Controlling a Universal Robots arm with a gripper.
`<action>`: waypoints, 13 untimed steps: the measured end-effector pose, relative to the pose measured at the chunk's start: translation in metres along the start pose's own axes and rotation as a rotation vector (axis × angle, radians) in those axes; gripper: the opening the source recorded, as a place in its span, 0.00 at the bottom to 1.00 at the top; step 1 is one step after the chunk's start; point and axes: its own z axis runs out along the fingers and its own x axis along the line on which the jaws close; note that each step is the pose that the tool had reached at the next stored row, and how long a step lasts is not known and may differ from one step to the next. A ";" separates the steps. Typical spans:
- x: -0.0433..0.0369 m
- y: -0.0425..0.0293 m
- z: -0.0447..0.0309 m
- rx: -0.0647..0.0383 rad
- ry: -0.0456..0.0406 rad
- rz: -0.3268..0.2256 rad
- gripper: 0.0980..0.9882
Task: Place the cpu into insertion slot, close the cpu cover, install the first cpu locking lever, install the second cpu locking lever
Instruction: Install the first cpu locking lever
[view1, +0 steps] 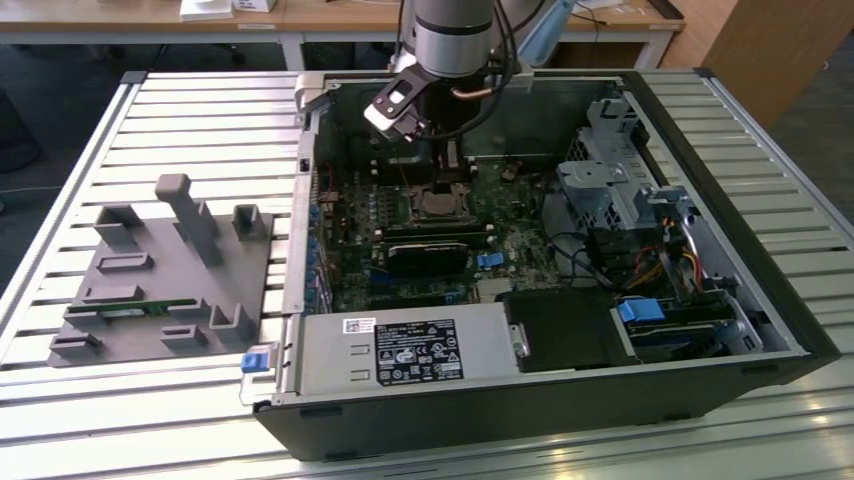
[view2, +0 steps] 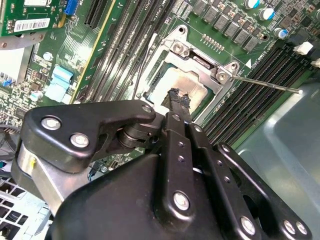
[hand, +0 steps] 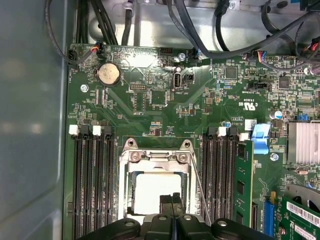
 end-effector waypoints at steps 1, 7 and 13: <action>0.0000 0.0000 -0.0007 0.000 -0.0018 0.000 0.03; -0.0001 0.0000 -0.0016 0.000 -0.0060 0.001 0.03; -0.0003 0.0001 -0.0042 0.000 -0.0089 0.001 0.03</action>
